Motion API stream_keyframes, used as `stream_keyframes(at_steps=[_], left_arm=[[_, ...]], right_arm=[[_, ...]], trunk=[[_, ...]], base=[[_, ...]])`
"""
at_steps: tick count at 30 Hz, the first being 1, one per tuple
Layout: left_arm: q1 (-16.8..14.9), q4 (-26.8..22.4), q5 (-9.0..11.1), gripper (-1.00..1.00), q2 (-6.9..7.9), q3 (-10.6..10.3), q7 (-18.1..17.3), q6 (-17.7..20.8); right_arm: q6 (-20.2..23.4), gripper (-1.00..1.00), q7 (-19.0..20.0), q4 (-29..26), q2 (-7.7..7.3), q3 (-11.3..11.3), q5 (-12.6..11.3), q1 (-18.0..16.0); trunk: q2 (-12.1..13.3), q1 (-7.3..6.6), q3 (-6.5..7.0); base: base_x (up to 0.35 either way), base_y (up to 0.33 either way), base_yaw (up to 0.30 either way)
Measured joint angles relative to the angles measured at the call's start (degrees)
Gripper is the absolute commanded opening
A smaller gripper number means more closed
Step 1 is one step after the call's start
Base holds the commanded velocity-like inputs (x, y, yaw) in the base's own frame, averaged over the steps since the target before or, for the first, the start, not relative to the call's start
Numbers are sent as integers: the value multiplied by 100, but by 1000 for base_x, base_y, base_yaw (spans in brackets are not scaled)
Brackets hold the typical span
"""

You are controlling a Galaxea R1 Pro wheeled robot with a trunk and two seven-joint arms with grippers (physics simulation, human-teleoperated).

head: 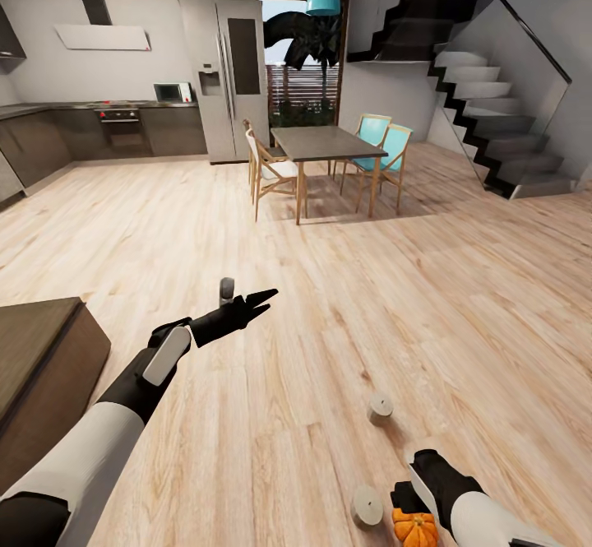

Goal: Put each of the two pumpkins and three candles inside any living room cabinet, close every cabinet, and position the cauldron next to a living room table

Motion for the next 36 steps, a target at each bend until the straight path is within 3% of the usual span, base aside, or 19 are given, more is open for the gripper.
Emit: stream_keyframes(at_steps=[17, 27, 36], left_arm=[[0, 0, 2, 100, -7, 0, -1, -7], [0, 0, 1, 100, -7, 0, -3, -7], [7, 9, -19, 100, -16, 0, 3, -33]], right_arm=[[-2, 100, 9, 0, 0, -1, -1, 0], [0, 100, 9, -3, 0, 0, 0, 0], [-2, 100, 0, 0, 0, -2, -2, 0]], trunk=[[0, 0, 0], [0, 0, 0], [0, 0, 0]], base=[[0, 0, -209], [128, 217, -17], [182, 17, 0]])
